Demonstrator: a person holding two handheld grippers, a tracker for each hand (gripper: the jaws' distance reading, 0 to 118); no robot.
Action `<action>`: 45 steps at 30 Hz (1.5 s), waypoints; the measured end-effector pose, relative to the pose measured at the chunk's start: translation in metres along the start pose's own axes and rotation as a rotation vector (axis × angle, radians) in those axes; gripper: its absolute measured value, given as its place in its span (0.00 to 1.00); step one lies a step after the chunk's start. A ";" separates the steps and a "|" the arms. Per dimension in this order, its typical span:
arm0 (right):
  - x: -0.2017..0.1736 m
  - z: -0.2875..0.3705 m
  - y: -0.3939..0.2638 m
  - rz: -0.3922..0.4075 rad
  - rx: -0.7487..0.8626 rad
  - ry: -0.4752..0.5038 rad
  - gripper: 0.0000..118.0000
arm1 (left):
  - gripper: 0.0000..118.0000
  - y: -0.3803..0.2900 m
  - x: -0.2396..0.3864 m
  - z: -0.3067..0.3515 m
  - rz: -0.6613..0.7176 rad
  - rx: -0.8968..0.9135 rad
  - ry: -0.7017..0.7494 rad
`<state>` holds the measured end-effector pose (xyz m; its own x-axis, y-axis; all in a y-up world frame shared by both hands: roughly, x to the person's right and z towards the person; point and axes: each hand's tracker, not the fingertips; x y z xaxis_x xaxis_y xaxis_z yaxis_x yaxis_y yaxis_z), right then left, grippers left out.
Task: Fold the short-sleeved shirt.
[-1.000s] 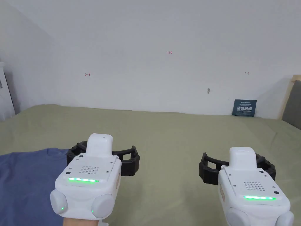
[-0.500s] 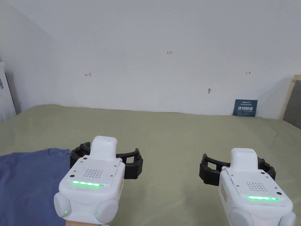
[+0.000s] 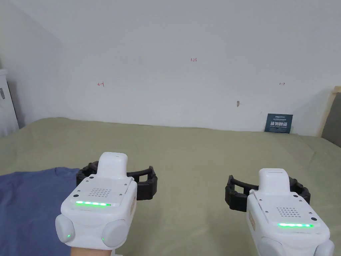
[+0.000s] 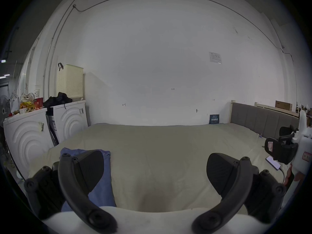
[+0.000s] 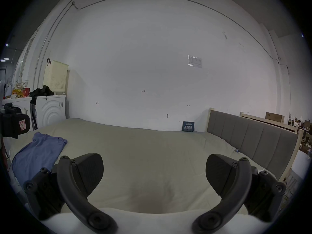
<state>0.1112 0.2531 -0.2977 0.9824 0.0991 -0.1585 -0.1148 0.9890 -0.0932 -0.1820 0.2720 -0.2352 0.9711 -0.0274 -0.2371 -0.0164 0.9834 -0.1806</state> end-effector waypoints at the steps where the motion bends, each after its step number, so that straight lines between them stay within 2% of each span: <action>1: 0.000 0.002 0.001 -0.005 0.001 0.009 0.71 | 0.76 0.001 0.001 0.000 -0.002 -0.005 -0.001; 2: 0.000 0.003 0.001 -0.002 0.006 0.015 0.08 | 0.10 0.001 0.002 -0.001 -0.002 -0.004 -0.015; 3: -0.003 0.000 0.001 0.014 0.010 -0.021 0.00 | 0.01 0.001 0.003 -0.005 -0.005 -0.012 -0.002; 4: -0.002 -0.003 -0.003 0.011 0.066 -0.074 0.00 | 0.00 0.000 0.001 -0.009 0.010 0.009 0.041; 6: 0.004 -0.003 -0.002 0.002 0.028 -0.035 0.00 | 0.00 0.003 0.001 -0.012 0.049 -0.044 -0.004; 13: 0.017 -0.013 -0.007 -0.030 -0.021 -0.065 0.00 | 0.01 0.004 -0.005 -0.015 0.029 -0.036 0.017; 17: 0.002 -0.020 -0.009 -0.008 -0.046 -0.055 0.00 | 0.01 0.001 -0.023 -0.015 0.014 -0.051 0.048; 19: -0.016 -0.024 -0.008 -0.016 -0.054 -0.015 0.00 | 0.01 -0.002 -0.042 -0.011 0.016 -0.053 0.089; 21: -0.042 -0.031 -0.007 -0.029 -0.070 0.067 0.00 | 0.01 -0.004 -0.070 -0.003 0.018 -0.058 0.169; 25: -0.123 -0.036 0.003 -0.001 -0.055 0.260 0.00 | 0.01 -0.007 -0.137 0.024 0.051 -0.068 0.317; 29: -0.205 -0.034 0.014 -0.016 -0.073 0.449 0.00 | 0.01 -0.012 -0.203 0.063 0.078 -0.084 0.479; 33: -0.265 -0.030 0.019 -0.005 -0.065 0.576 0.00 | 0.02 -0.017 -0.251 0.109 0.141 -0.101 0.574; 37: -0.297 -0.023 0.022 0.003 -0.064 0.638 0.00 | 0.02 -0.027 -0.284 0.135 0.136 -0.120 0.664; 45: -0.308 -0.032 0.028 0.015 -0.083 0.645 0.00 | 0.02 -0.032 -0.293 0.135 0.145 -0.136 0.671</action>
<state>-0.1993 0.2466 -0.2827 0.6979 0.0019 -0.7162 -0.1642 0.9738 -0.1575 -0.4344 0.2733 -0.0311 0.6005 -0.0454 -0.7983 -0.2067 0.9556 -0.2098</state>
